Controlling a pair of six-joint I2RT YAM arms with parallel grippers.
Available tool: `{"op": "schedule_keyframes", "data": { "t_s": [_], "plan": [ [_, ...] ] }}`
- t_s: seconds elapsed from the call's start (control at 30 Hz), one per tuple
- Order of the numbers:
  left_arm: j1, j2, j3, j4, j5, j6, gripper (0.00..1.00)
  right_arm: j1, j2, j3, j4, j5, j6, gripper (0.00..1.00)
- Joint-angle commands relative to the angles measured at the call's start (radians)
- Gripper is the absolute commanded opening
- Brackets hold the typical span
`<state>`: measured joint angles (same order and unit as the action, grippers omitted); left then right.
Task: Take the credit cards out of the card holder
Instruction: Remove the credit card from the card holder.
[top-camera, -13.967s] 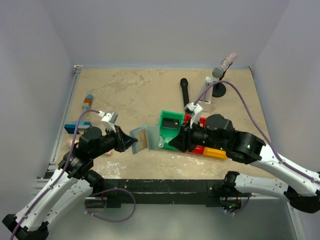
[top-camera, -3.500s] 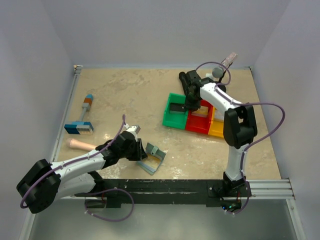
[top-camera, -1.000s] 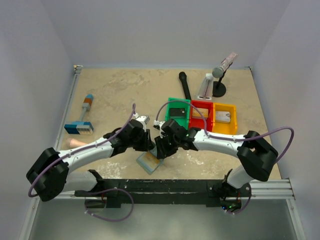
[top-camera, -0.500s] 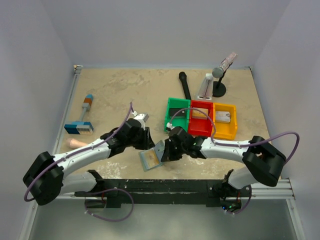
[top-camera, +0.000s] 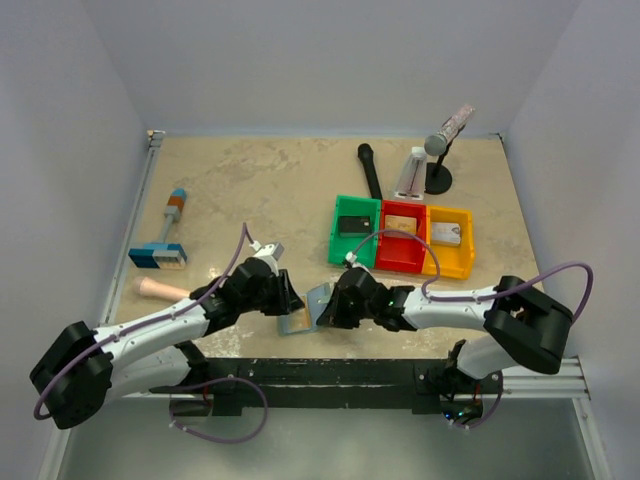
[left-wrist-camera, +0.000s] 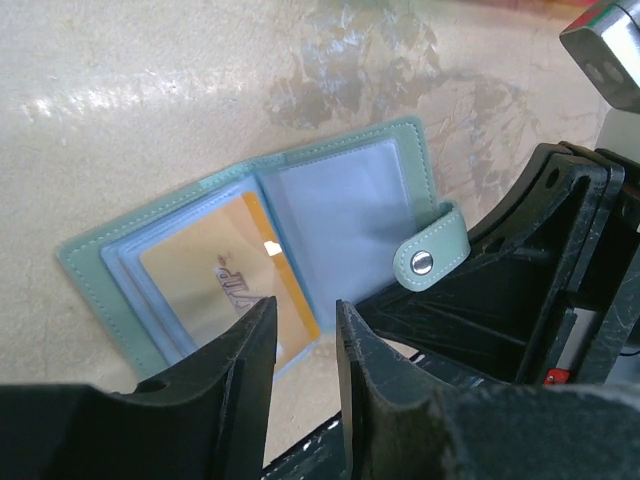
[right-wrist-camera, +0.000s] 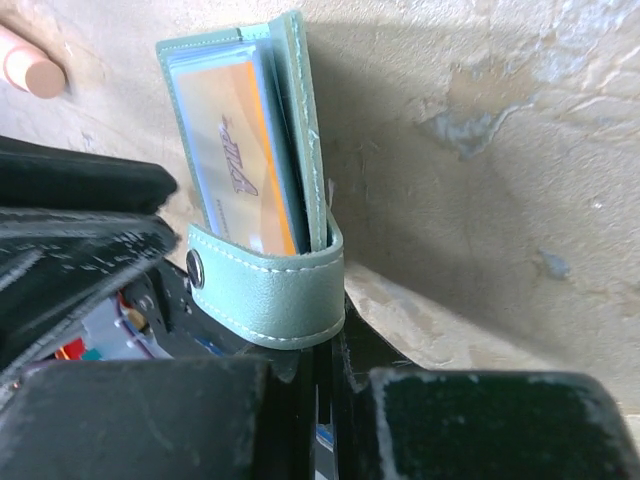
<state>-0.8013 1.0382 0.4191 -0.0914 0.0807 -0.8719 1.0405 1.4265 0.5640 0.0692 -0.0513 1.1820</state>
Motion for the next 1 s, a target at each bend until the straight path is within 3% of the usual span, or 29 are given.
{"op": "schedule_keyframes", "data": {
  "t_s": [0.0,0.6,0.83,0.97],
  "plan": [
    [-0.033,0.029,-0.019,0.124,0.017,-0.045,0.35,0.032,-0.006,-0.004,0.029,0.108,0.094,0.0],
    [-0.056,0.18,-0.031,0.127,-0.041,-0.039,0.34,0.055,-0.011,0.007,-0.005,0.12,0.07,0.01],
    [-0.059,0.201,-0.022,0.096,-0.074,-0.016,0.33,0.059,-0.08,0.03,-0.127,0.163,-0.004,0.41],
    [-0.064,0.218,-0.008,0.056,-0.076,-0.001,0.33,0.065,-0.118,0.04,-0.206,0.197,-0.045,0.55]
  ]
}}
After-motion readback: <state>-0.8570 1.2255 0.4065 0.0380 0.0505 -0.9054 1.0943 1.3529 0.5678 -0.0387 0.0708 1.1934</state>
